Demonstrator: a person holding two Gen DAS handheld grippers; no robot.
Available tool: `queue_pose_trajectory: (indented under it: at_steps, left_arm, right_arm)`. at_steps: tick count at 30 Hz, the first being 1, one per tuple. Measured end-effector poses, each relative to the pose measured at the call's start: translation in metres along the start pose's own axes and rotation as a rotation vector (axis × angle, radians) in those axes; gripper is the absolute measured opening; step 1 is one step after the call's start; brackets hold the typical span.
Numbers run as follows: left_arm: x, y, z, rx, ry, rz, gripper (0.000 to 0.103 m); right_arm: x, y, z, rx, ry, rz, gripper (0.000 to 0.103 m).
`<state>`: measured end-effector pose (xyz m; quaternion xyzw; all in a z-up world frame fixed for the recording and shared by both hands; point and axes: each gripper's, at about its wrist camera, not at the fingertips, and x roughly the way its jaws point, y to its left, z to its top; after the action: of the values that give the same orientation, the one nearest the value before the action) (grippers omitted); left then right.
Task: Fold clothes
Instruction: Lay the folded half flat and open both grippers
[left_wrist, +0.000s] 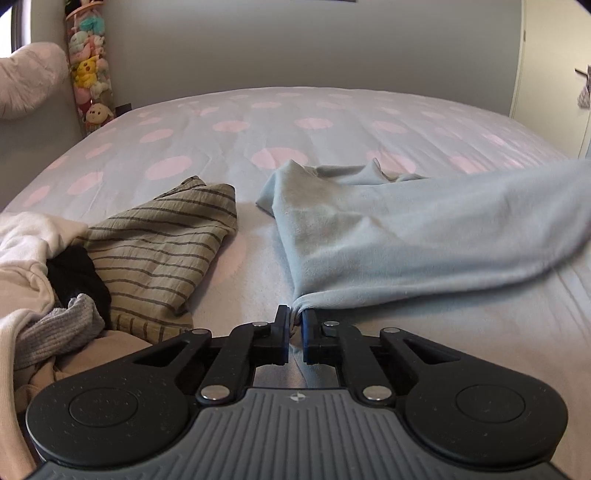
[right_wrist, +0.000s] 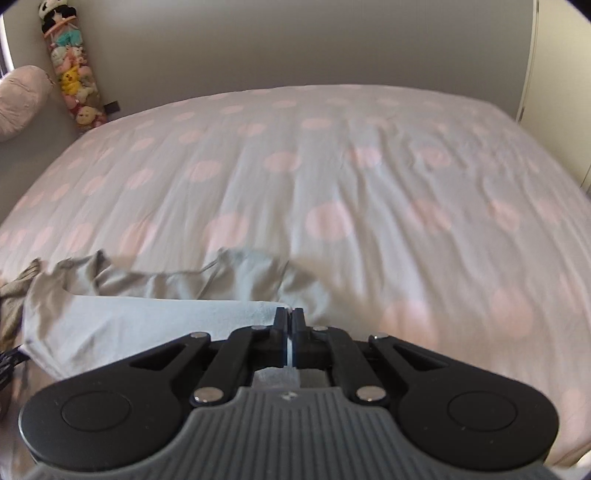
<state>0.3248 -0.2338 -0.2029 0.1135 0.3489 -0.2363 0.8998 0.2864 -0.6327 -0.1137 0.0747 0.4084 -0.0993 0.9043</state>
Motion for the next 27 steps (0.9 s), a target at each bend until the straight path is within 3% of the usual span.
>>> queue_pose_trajectory:
  at_steps: [8, 12, 16, 19, 22, 27]
  left_arm:
    - [0.001, 0.004, 0.008, 0.034, 0.076, -0.035, 0.006]
    - [-0.005, 0.013, 0.014, 0.032, 0.106, -0.074, 0.013]
    - [-0.015, 0.023, 0.023, 0.019, 0.102, -0.080, 0.016]
    - [-0.019, 0.031, 0.026, 0.004, 0.096, -0.070, 0.020]
    - [-0.020, 0.039, 0.026, 0.000, 0.094, -0.054, 0.021]
    - [-0.018, 0.048, 0.023, 0.001, 0.144, -0.044, 0.029]
  right_arm:
    - [0.072, -0.002, -0.001, -0.027, 0.171, -0.088, 0.003]
    - [0.076, 0.004, 0.001, -0.047, 0.166, -0.108, 0.012]
    - [0.069, 0.031, 0.015, -0.090, 0.126, -0.023, 0.014]
    - [0.068, 0.076, 0.028, -0.160, 0.113, 0.087, 0.015]
    - [0.069, 0.135, 0.041, -0.271, 0.132, 0.209, 0.032]
    - [0.070, 0.235, 0.057, -0.492, 0.217, 0.325, 0.032]
